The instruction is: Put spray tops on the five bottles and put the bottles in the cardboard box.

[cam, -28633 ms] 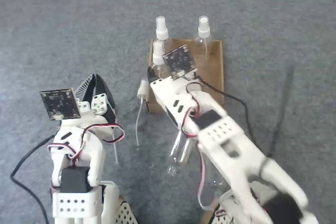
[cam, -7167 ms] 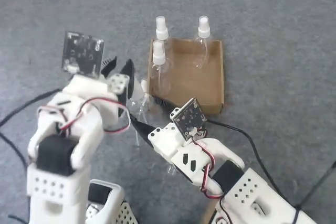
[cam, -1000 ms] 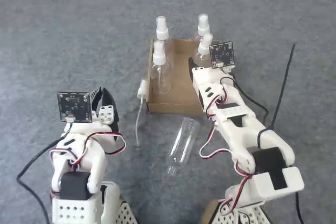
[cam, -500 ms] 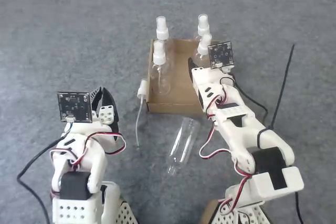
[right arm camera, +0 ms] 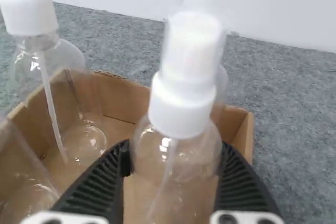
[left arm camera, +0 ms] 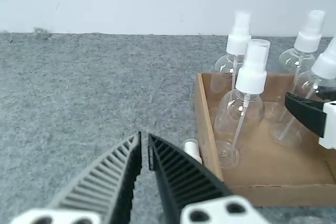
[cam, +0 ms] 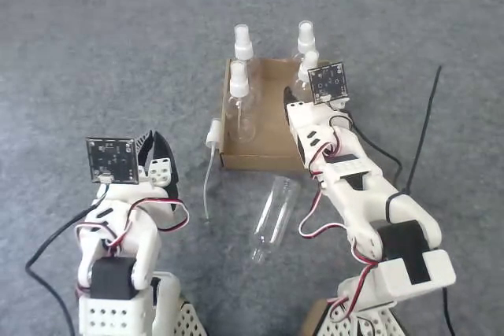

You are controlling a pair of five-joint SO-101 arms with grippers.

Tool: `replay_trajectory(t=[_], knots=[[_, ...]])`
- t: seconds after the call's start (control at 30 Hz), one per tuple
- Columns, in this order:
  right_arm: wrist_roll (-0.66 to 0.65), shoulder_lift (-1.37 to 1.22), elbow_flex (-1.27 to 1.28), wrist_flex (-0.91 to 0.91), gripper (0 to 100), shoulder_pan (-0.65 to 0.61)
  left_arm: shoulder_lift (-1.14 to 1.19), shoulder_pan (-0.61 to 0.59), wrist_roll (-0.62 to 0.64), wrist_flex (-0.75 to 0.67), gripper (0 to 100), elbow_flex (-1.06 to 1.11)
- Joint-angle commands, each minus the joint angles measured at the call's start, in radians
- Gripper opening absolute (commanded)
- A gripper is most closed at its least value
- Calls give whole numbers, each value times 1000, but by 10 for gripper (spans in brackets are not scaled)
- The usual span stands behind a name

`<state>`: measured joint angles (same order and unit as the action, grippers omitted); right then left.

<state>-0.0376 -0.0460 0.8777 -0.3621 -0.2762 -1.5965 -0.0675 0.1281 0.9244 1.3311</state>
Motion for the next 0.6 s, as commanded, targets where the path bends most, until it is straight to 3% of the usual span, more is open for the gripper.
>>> replay_trajectory(t=[0.0, 0.57], knots=[[-20, 5, -20, -15, 168, -12, -18, 0, 5, -17, 11, -2], [-23, 7, -20, -13, 171, -31, -18, 0, 5, -17, 11, -2]])
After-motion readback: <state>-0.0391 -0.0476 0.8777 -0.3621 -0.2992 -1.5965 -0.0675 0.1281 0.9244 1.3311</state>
